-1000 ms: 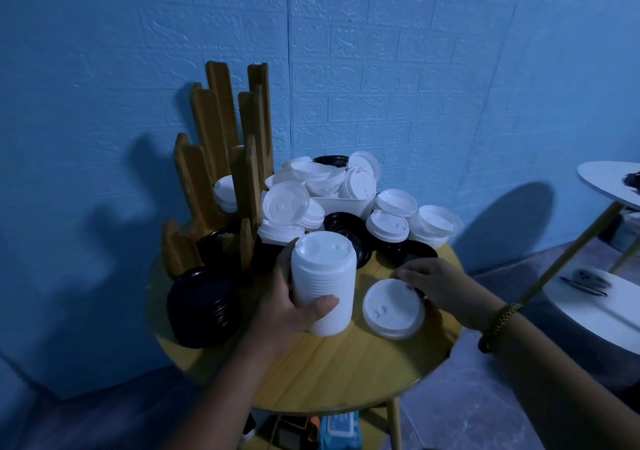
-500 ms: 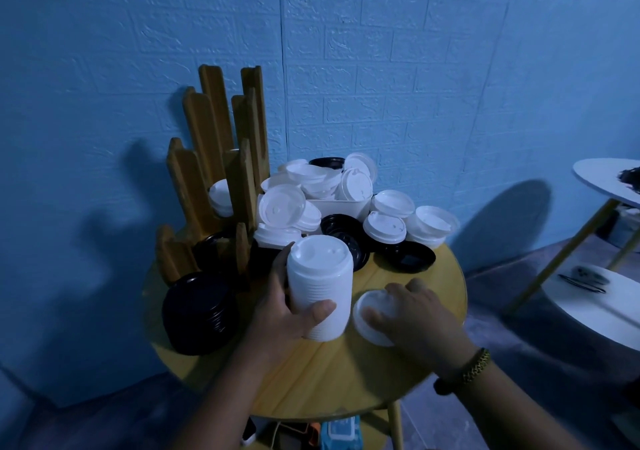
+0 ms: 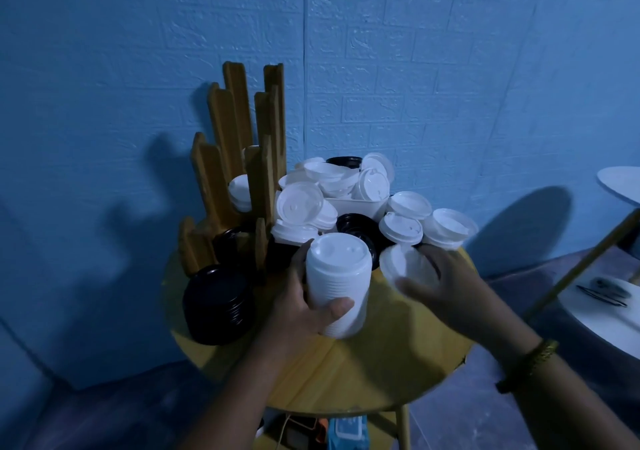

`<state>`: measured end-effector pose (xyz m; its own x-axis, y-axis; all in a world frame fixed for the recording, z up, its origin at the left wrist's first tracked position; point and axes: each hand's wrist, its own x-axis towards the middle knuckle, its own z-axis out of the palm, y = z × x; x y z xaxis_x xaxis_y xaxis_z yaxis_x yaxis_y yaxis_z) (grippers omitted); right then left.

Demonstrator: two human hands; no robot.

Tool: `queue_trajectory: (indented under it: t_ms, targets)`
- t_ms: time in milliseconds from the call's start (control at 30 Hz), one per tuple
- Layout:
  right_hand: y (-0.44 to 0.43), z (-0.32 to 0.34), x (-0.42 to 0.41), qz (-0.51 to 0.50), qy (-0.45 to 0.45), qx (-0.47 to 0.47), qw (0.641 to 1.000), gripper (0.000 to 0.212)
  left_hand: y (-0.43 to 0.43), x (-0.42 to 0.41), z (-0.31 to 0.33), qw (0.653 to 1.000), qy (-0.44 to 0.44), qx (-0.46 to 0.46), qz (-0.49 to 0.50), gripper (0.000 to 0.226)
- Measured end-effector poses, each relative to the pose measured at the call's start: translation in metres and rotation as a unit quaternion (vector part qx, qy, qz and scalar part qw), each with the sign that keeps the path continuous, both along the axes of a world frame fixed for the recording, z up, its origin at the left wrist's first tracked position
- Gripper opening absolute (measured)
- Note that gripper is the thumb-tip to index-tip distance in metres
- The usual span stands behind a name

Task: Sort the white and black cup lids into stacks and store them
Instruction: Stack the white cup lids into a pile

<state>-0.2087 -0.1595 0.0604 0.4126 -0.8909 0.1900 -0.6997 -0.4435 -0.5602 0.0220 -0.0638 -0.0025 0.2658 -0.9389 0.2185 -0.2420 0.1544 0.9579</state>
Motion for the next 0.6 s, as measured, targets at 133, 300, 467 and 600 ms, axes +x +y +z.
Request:
queue_trajectory:
  t_ms: [133,300,467,600]
  targets:
    - [0.010,0.032,0.021,0.144,-0.103,0.046,0.983,0.058,0.002,-0.004,0.004,1.000,0.019,0.015,0.014,0.097]
    - [0.014,0.040,0.054,0.219,-0.042,0.044,0.974,0.062,0.006,-0.005,0.006,0.999,-0.006,0.029,0.025,0.089]
    - [0.013,0.037,0.069,0.192,-0.076,0.013,0.978,0.062,0.006,-0.004,0.007,0.999,-0.021,0.020,0.024,0.088]
    - [0.008,0.038,0.063,0.234,-0.078,0.082,0.966,0.046,0.005,-0.003,0.009,1.000,0.008,0.016,0.011,0.092]
